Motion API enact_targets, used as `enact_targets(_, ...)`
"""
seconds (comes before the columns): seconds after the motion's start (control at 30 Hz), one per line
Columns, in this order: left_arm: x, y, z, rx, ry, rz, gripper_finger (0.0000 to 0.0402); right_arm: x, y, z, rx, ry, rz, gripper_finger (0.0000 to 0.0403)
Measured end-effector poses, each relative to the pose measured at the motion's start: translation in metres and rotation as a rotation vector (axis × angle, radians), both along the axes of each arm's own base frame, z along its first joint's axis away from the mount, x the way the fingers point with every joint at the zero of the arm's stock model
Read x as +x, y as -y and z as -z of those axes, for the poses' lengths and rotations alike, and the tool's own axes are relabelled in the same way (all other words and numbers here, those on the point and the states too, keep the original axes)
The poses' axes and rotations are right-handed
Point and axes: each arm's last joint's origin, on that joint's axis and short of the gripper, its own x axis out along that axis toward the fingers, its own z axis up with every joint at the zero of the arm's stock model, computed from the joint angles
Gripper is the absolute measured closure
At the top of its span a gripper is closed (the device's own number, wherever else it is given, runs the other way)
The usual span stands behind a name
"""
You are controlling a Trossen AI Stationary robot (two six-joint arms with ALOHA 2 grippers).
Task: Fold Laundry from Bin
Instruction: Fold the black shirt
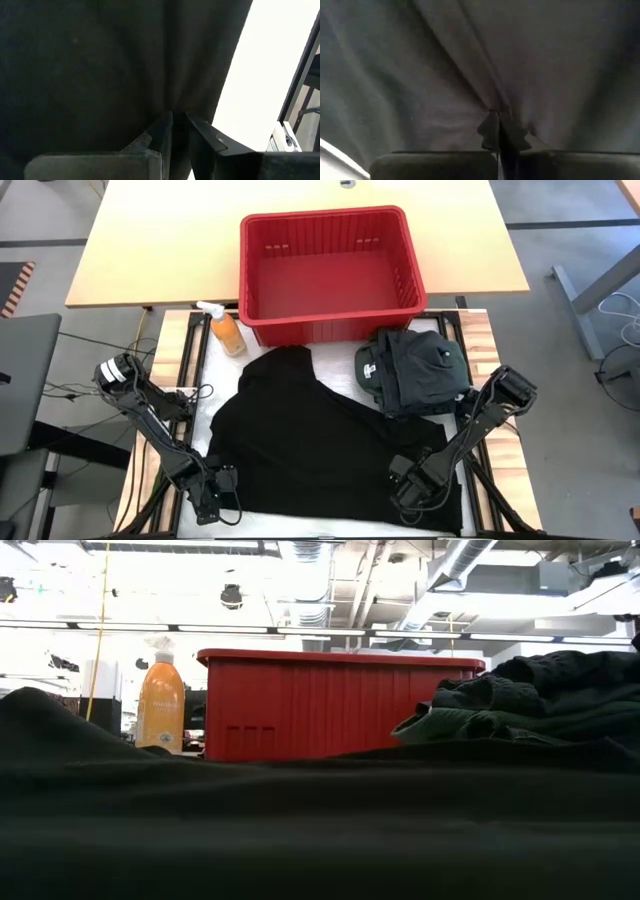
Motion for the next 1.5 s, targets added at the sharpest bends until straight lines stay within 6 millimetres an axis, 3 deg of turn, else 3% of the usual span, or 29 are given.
enact_targets(0.2, -0.001, 0.000, 0.000, -0.007, -0.016, 0.003, 0.0355, -0.004, 0.003, -0.016, 0.047, 0.016, 0.019, 0.0377)
enact_targets(0.47, -0.002, -0.001, -0.002, -0.009, -0.028, 0.001, 0.0355, -0.006, 0.005, -0.037, 0.132, 0.082, 0.019, 0.0288)
enact_targets(0.67, -0.011, -0.010, -0.007, 0.049, -0.078, -0.005, 0.0355, -0.029, 0.003, -0.054, 0.142, 0.046, 0.058, 0.0232)
enact_targets(1.0, -0.016, -0.013, -0.008, 0.088, -0.092, 0.004, 0.0355, -0.048, -0.024, -0.029, 0.123, -0.051, 0.013, 0.0223)
enact_targets(1.33, -0.016, -0.012, -0.009, 0.080, -0.097, 0.022, 0.0355, -0.051, -0.030, -0.007, 0.071, -0.111, -0.021, 0.0225)
enact_targets(1.5, -0.016, -0.012, -0.009, 0.073, -0.105, 0.011, 0.0355, -0.055, -0.027, 0.012, 0.115, -0.140, -0.015, 0.0249)
